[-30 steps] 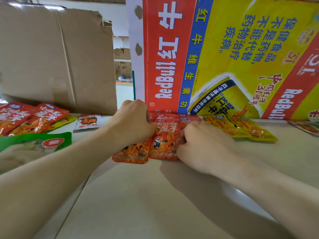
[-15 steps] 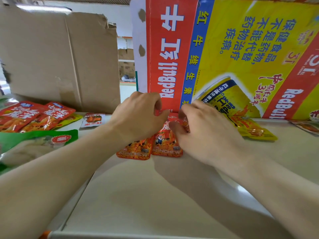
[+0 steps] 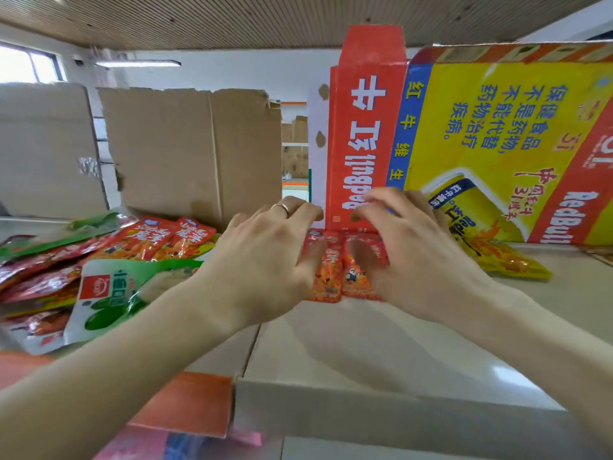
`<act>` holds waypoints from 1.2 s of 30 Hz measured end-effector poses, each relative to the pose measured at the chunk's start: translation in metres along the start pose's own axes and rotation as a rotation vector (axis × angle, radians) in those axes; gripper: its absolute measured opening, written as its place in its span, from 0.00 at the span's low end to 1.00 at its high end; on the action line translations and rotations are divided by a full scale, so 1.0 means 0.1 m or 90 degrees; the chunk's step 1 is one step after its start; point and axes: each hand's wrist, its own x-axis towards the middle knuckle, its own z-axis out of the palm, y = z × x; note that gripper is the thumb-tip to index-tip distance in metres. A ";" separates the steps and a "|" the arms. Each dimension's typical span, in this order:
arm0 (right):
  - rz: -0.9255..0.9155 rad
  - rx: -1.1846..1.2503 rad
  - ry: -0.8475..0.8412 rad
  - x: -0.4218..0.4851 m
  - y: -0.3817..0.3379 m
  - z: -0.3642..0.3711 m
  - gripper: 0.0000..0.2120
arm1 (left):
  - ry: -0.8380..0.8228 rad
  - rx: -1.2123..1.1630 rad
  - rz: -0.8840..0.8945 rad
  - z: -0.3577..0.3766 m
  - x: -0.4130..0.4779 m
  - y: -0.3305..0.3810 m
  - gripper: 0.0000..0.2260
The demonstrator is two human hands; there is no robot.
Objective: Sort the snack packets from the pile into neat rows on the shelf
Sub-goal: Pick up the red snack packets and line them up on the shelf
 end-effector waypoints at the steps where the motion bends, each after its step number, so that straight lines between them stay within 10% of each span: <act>1: -0.035 -0.015 -0.003 0.00 -0.11 -0.02 0.19 | 0.010 0.019 0.008 -0.08 -0.09 -0.08 0.18; 22: -0.142 0.056 -0.063 0.66 -2.17 0.62 0.14 | 0.094 0.161 -0.166 -0.98 -1.18 -2.27 0.25; 36: -0.214 0.052 -0.140 0.80 -2.94 1.01 0.09 | -0.045 0.093 -0.152 -0.98 -1.51 -3.11 0.22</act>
